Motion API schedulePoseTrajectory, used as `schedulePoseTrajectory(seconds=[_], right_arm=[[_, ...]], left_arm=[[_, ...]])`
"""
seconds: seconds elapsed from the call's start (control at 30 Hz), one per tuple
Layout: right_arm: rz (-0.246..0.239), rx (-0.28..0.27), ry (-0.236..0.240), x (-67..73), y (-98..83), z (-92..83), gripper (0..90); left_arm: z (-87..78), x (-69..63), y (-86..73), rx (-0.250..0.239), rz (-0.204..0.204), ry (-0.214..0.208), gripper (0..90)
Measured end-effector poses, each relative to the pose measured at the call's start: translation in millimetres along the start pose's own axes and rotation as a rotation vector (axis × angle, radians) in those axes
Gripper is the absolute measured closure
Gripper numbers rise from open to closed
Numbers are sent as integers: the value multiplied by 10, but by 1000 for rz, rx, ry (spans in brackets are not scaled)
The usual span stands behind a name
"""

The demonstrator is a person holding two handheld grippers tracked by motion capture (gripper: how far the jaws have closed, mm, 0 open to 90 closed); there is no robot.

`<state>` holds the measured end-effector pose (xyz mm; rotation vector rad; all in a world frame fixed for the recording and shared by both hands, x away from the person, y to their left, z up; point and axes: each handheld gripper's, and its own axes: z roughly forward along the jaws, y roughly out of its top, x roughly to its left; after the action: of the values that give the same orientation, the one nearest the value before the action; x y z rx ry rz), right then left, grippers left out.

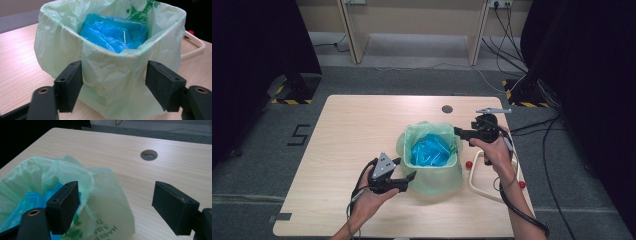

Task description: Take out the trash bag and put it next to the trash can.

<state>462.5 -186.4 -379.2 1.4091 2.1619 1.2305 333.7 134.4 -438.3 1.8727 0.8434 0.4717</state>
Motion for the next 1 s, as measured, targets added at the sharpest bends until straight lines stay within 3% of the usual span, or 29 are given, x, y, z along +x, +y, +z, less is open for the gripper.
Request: schedulePoseTrajectory(seconds=[0.2,0.47,0.53,0.77,0.83,0.9,1.0], right_arm=[[-43,53,27,159,90,189,214],[-117,140,28,268,137,426,336],[-175,178,2,302,132,501,383],[-215,218,38,357,171,535,579],[-226,223,22,374,178,534,610],[-265,224,-17,371,189,528,709],[-270,205,-27,356,179,515,746]], left_arm=[[-37,11,26,-7,8,2,389],[-91,2,38,-21,24,-7,467],[-105,-9,35,-26,31,-9,500],[-129,-24,26,-28,42,-11,569],[-144,-23,26,-29,42,-14,597],[-157,-21,19,-30,49,-14,622],[-175,-4,7,-41,46,-17,676]])
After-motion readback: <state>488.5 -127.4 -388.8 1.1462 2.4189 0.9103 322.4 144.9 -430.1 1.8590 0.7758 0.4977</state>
